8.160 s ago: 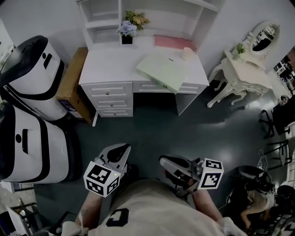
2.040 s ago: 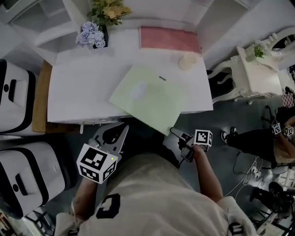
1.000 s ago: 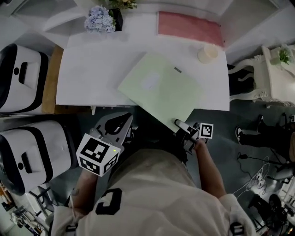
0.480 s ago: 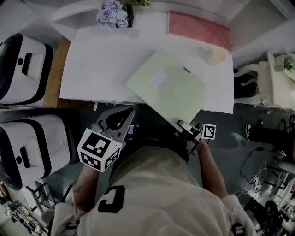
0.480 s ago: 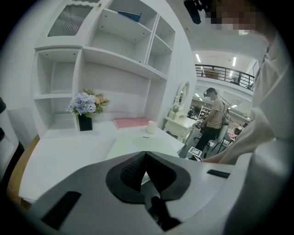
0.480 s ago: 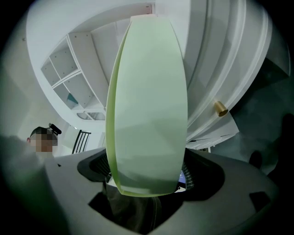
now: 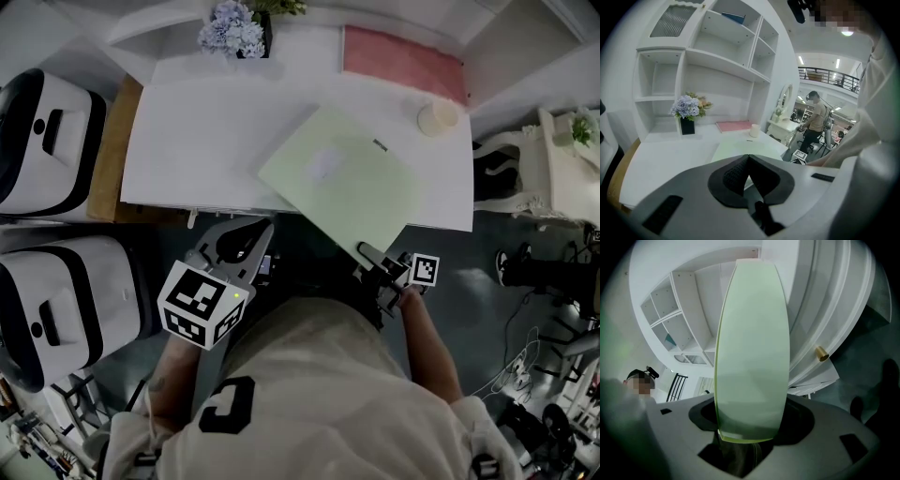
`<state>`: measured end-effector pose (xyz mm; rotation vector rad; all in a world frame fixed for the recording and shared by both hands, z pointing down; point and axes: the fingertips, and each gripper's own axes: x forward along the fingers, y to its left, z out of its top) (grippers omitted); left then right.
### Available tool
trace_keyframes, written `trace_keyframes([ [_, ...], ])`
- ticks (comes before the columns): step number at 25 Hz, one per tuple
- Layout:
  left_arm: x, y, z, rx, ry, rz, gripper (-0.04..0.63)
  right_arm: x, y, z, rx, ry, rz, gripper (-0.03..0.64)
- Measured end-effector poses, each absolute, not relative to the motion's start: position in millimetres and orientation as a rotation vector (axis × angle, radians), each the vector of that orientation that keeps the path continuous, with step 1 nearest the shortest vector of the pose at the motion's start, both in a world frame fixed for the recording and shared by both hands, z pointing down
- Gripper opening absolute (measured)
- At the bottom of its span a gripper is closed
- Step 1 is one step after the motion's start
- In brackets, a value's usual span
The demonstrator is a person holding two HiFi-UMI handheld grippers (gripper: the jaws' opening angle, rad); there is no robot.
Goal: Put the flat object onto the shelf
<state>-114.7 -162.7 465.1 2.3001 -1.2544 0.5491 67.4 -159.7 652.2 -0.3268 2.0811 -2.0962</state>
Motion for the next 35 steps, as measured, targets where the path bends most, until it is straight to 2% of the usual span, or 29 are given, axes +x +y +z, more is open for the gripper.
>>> trace_keyframes([
  [22, -132, -156, 455, 2.336, -1.285, 0.497, 0.013, 55, -152, 627, -0.416, 2.005, -2.101, 0.29],
  [35, -150, -144, 457, 2.378, -1.274, 0.454, 0.014, 27, -141, 593, -0.394, 2.045, -1.981, 0.288],
])
